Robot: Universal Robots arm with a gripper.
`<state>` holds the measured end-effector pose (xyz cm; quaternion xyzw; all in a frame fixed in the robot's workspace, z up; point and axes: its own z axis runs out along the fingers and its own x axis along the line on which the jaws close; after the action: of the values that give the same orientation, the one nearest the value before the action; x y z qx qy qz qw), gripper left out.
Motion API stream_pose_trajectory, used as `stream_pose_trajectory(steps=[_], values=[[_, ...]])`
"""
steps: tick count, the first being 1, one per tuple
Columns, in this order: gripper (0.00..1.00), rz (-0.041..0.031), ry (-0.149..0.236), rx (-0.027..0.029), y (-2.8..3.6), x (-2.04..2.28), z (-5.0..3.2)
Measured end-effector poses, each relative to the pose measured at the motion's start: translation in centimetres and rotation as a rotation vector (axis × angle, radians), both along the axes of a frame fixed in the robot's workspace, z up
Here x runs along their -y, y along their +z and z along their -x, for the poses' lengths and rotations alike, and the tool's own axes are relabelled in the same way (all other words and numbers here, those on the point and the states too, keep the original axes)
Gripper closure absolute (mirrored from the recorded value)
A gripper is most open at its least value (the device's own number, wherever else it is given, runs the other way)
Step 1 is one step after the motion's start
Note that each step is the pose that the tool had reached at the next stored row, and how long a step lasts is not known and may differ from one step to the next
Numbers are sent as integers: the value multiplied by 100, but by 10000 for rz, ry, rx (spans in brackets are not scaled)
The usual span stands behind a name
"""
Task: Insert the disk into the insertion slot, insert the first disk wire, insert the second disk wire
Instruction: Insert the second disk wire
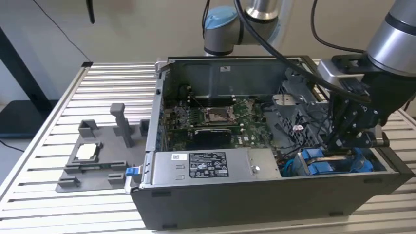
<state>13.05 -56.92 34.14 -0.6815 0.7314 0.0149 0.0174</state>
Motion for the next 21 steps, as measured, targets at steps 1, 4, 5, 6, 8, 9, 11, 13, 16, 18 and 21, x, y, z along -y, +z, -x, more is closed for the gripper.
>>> stream_pose_trajectory(steps=[1, 4, 5, 6, 8, 9, 11, 13, 16, 18, 21], values=[[84, -3, -1, 3, -8, 0, 0], [84, 3, -1, 7, -14, -1, 0], [84, 2, -1, 7, -19, -1, 0], [84, -1, 0, 7, -28, -1, 0], [84, 8, 0, 7, -47, -1, 0], [84, 10, -1, 7, -50, -2, 1], [84, 6, -1, 8, -54, -1, 1], [84, 3, -2, 8, -58, -1, 1], [82, -7, -1, 9, -65, -2, 0], [76, -6, -1, 8, -66, -1, 0], [76, -14, -1, -6, -21, -1, 1]])
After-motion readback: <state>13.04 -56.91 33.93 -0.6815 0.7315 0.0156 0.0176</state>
